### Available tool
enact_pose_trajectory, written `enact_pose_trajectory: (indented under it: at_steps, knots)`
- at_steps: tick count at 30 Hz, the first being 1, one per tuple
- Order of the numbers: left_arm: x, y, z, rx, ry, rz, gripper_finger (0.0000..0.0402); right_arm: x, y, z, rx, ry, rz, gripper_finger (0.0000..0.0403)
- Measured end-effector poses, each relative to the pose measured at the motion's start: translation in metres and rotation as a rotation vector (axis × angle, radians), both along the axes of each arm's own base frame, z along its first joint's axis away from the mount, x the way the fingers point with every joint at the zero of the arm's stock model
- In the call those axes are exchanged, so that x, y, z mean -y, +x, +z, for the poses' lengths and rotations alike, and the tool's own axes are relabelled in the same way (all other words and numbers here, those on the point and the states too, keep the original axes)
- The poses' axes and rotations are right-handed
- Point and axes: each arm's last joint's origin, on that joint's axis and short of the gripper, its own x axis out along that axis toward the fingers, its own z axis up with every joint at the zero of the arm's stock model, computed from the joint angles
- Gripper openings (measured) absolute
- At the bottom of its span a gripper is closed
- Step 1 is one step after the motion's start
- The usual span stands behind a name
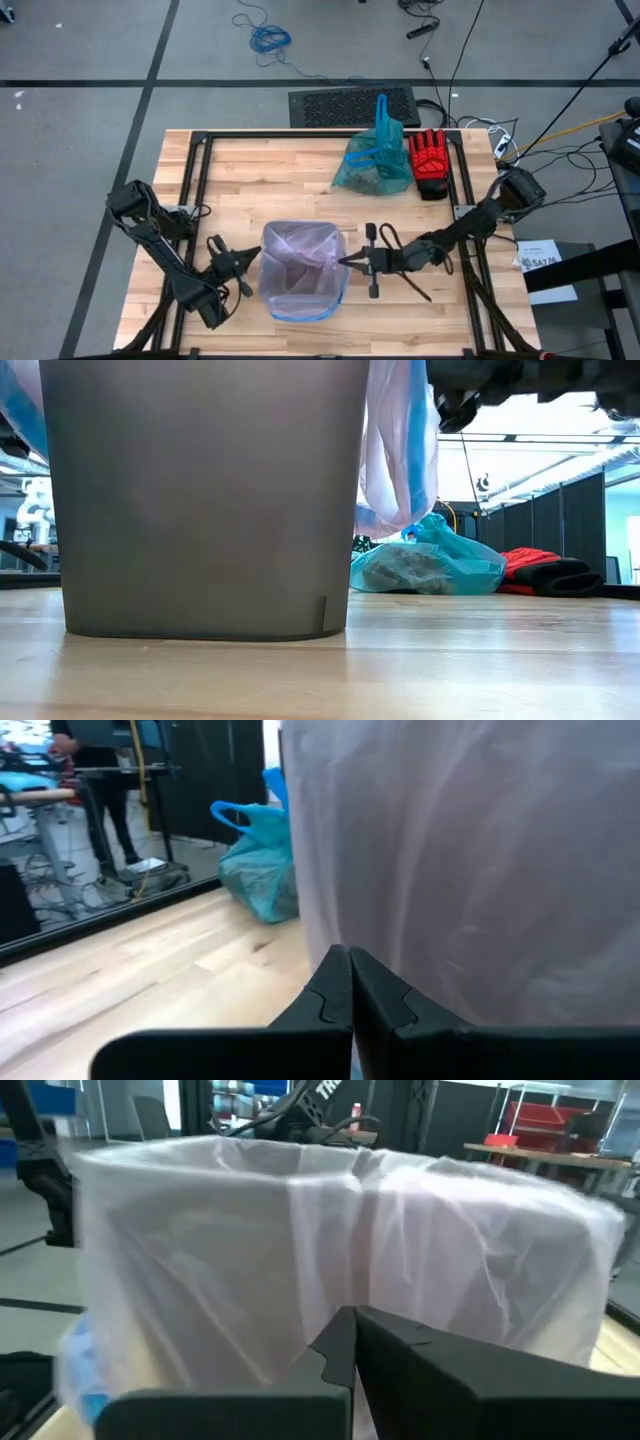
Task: Place trash/remove bag and relplace
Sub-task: Insert the pink trash bag into the black trash bin
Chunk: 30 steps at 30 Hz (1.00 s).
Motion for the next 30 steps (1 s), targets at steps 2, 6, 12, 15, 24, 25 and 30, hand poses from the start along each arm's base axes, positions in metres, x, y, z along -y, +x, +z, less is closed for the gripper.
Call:
enact_pose_trajectory:
  at_steps: [2, 6, 12, 15, 24, 25, 30]
  knots:
    - [-0.002, 0.003, -0.001, -0.001, 0.001, 0.018, 0.0, 0.002, 0.006, -0.007, 0.006, 0.01, 0.011, 0.0]
    - [-0.004, 0.01, -0.008, -0.003, 0.006, 0.047, 0.0, 0.005, 0.013, -0.024, -0.01, 0.022, 0.005, 0.0]
    - [0.0, 0.021, -0.029, 0.012, -0.011, 0.07, 0.0, 0.003, 0.017, -0.039, -0.027, 0.036, 0.001, 0.0]
    - [0.003, 0.026, -0.041, 0.025, -0.03, 0.08, 0.0, 0.003, 0.017, -0.043, -0.047, 0.038, 0.0, 0.0]
    - [0.004, 0.032, -0.055, 0.025, -0.045, 0.099, 0.0, 0.011, 0.019, -0.05, -0.121, 0.048, -0.03, 0.0]
    - [0.004, 0.032, -0.055, 0.019, -0.046, 0.1, 0.0, 0.012, 0.02, -0.052, -0.133, 0.052, -0.038, 0.0]
    - [0.001, 0.033, -0.055, -0.027, -0.05, 0.117, 0.0, 0.021, 0.022, -0.059, -0.201, 0.046, -0.073, 0.0]
